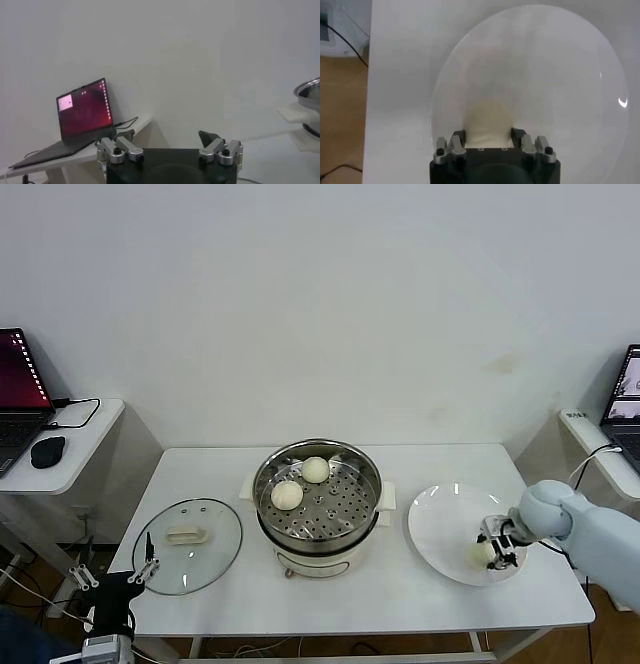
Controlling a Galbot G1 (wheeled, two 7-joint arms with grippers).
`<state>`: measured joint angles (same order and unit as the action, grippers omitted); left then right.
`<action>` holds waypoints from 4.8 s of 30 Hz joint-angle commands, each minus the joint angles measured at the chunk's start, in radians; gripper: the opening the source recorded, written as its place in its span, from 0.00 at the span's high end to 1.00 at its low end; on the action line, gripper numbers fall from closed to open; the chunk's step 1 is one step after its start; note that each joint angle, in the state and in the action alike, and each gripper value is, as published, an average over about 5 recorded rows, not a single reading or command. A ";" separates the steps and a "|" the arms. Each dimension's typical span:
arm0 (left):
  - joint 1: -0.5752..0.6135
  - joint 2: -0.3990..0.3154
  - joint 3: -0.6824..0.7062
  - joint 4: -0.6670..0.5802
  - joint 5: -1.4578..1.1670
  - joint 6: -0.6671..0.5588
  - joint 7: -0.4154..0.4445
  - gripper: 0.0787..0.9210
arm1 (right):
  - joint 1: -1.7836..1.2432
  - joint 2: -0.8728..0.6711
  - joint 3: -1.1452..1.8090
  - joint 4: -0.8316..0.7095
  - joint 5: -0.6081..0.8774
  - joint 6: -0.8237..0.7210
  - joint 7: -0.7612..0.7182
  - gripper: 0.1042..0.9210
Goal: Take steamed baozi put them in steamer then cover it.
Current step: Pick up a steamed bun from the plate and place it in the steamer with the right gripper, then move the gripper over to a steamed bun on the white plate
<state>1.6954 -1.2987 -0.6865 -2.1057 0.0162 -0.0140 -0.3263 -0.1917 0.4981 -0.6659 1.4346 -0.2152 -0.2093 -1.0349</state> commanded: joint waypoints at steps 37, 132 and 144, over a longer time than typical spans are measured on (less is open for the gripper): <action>-0.004 0.000 -0.050 -0.008 -0.010 -0.004 -0.003 0.12 | 0.743 0.642 -0.658 0.054 0.291 0.306 0.088 0.43; 0.000 0.032 -0.037 -0.004 -0.001 -0.013 0.000 0.12 | -0.145 0.152 0.261 -0.318 -0.174 0.067 -0.011 0.12; -0.002 0.029 -0.037 0.000 0.000 -0.013 0.000 0.12 | -0.123 0.210 0.256 -0.366 -0.188 0.062 0.008 0.15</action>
<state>1.6942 -1.2690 -0.7244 -2.1070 0.0159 -0.0267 -0.3260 -0.2951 0.6577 -0.4324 1.1196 -0.3810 -0.1504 -1.0340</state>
